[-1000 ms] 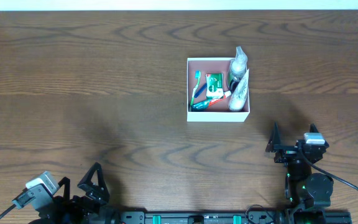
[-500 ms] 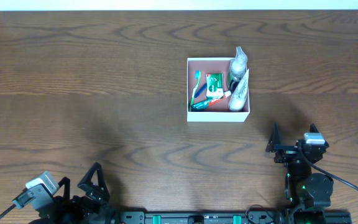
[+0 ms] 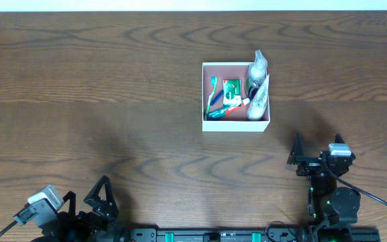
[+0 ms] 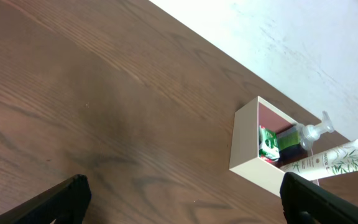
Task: Pack container
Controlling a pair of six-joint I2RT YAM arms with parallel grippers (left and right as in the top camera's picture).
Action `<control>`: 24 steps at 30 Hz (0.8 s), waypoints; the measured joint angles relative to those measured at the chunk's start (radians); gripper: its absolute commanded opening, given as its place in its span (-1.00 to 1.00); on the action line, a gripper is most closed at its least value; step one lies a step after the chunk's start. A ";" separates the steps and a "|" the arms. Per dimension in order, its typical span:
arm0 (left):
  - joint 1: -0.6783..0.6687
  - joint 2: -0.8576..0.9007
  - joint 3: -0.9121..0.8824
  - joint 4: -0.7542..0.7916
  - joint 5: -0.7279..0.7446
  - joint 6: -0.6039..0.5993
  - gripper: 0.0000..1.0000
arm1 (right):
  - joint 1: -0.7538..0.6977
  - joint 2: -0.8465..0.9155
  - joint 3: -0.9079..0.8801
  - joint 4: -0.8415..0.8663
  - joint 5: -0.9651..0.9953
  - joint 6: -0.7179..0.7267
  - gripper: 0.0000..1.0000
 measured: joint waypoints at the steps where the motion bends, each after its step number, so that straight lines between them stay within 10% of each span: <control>1: 0.000 0.000 0.000 0.000 0.000 0.000 0.96 | 0.000 0.000 0.000 0.000 0.000 0.000 0.98; 13: 0.000 0.000 -0.013 0.019 0.000 0.016 0.96 | 0.000 0.000 0.000 0.000 0.000 0.000 0.99; 24: 0.020 0.000 -0.293 0.462 0.121 0.378 0.96 | 0.000 0.000 0.000 0.000 -0.003 0.000 0.99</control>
